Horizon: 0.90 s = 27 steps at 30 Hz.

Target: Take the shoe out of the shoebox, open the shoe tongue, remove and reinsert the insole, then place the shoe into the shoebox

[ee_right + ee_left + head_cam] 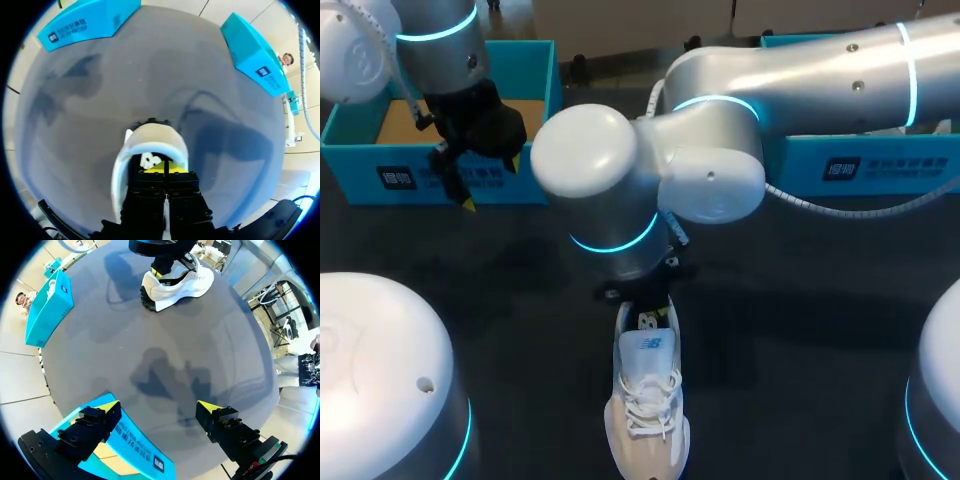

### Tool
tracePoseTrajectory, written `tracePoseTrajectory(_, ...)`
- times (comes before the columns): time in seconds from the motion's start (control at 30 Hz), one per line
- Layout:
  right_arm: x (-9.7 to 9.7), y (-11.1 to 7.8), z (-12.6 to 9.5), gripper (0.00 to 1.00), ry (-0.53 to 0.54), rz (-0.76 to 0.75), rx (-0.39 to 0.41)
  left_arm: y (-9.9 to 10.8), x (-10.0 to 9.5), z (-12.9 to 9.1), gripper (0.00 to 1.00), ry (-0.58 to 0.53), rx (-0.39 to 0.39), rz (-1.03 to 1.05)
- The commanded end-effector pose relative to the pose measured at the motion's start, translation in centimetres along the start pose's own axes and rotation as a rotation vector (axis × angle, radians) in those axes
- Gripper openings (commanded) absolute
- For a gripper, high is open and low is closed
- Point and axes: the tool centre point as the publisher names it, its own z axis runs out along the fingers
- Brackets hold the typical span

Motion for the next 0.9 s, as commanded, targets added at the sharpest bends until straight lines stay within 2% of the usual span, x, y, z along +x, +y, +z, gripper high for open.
tracePoseTrajectory(0.03, 0.1, -0.5, 1.0, 0.0, -0.017, 0.189, -0.044, 0.0, 0.0, 0.0, 1.0, 0.001, -0.002, 0.0)
tracePoseTrajectory(0.47, 0.8, -0.5, 5.2, 0.0, -0.031, 0.154, -0.045, 0.0, 0.0, 0.0, 1.0, 0.001, -0.002, 0.0)
tracePoseTrajectory(0.6, 1.4, -0.1, 6.1, 0.0, 0.013, 0.144, -0.05, 0.0, 0.0, 0.0, 1.0, 0.001, -0.002, 0.0)
tracePoseTrajectory(0.73, 1.9, 0.6, 5.5, 0.0, 0.04, 0.131, -0.065, 0.0, 0.0, 0.0, 1.0, 0.001, -0.002, 0.0)
tracePoseTrajectory(0.9, 1.4, 1.0, 3.1, 0.0, -0.004, 0.143, -0.072, 0.0, 0.0, 0.0, 1.0, 0.001, -0.002, 0.0)
